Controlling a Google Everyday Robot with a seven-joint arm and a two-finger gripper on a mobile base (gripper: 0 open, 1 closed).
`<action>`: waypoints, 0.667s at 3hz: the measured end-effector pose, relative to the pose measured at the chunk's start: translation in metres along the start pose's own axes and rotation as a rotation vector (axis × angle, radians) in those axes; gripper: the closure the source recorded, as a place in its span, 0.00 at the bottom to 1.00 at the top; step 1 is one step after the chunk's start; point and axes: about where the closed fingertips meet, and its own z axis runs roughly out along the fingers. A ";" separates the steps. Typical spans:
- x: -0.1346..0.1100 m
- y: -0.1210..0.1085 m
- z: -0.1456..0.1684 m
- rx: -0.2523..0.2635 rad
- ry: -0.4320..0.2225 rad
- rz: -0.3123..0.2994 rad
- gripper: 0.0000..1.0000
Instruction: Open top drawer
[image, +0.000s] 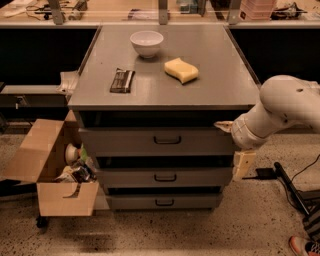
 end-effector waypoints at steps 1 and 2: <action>0.013 -0.029 0.025 0.016 0.005 -0.031 0.00; 0.012 -0.046 0.041 0.014 0.020 -0.062 0.00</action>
Offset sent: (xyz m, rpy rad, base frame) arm 0.0765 0.0137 -0.0374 -0.0514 -0.0560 0.0731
